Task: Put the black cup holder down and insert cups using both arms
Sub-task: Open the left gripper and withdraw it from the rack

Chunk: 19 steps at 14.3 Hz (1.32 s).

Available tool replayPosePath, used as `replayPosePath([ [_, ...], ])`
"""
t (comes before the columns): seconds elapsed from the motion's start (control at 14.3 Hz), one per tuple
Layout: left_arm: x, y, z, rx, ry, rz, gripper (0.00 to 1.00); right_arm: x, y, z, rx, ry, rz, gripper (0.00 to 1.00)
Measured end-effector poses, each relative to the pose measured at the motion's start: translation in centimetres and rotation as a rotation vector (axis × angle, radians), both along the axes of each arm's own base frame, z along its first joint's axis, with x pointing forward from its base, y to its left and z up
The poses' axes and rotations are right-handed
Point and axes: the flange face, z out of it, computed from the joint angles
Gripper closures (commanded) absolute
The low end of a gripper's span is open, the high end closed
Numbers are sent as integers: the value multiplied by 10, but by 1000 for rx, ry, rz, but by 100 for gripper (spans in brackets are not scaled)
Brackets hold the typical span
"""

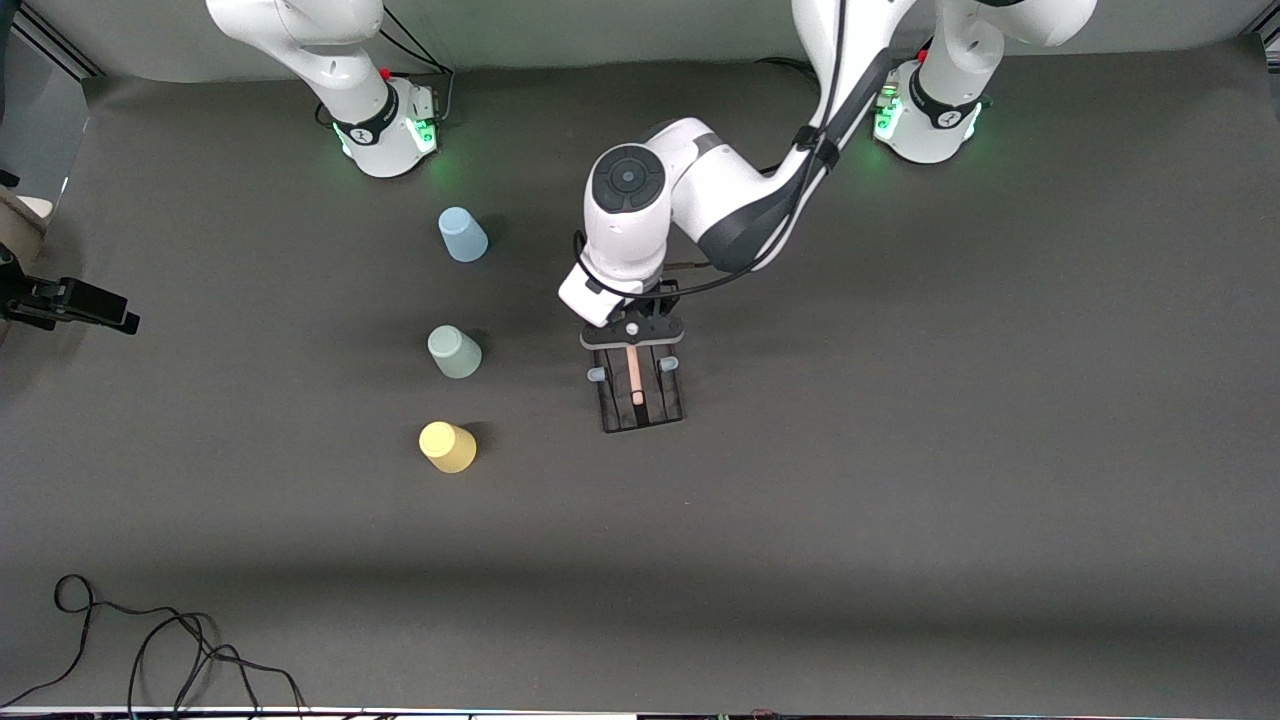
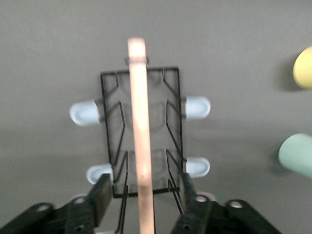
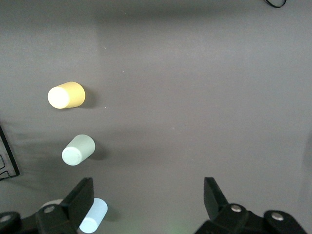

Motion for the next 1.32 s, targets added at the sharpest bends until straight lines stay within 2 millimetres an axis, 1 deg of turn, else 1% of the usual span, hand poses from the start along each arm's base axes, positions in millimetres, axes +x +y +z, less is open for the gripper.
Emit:
replayPosePath([
  [0.07,15,18,20,2,-1,7,0,0,0,0,0,0,0,0],
  [0.14,32,46,48,11,8,8,0,0,0,0,0,0,0,0],
  [0.21,47,82,78,21,28,4,0,0,0,0,0,0,0,0],
  [0.28,60,126,109,33,53,-9,0,0,0,0,0,1,1,0],
  [0.35,71,177,138,48,84,-32,0,0,0,-1,1,3,2,0],
  [0.42,79,230,162,57,116,-61,0,0,1,-3,1,6,5,0],
  [0.49,85,281,181,56,137,-89,0,0,3,-4,2,9,8,0],
  [0.56,90,328,196,49,144,-112,0,0,4,-5,3,11,9,0],
  [0.63,93,368,206,39,140,-130,0,0,5,-6,7,13,11,0],
  [0.7,95,401,212,30,131,-142,0,0,8,-9,16,17,13,0],
  [0.77,95,429,217,24,121,-149,0,0,10,-12,29,20,10,0],
  [0.91,92,475,224,15,105,-152,0,1,19,-23,58,15,-29,0],
  [0.98,91,492,226,15,94,-149,0,2,31,-29,64,13,-59,0],
  [1.05,89,505,227,20,79,-141,0,3,48,-36,63,12,-86,0],
  [1.12,88,513,226,28,64,-134,0,3,69,-44,59,12,-103,0],
  [1.18,87,517,225,37,56,-132,0,2,90,-53,56,10,-114,0],
  [1.32,87,517,225,41,45,-131,0,-1,127,-76,50,0,-141,0],
])
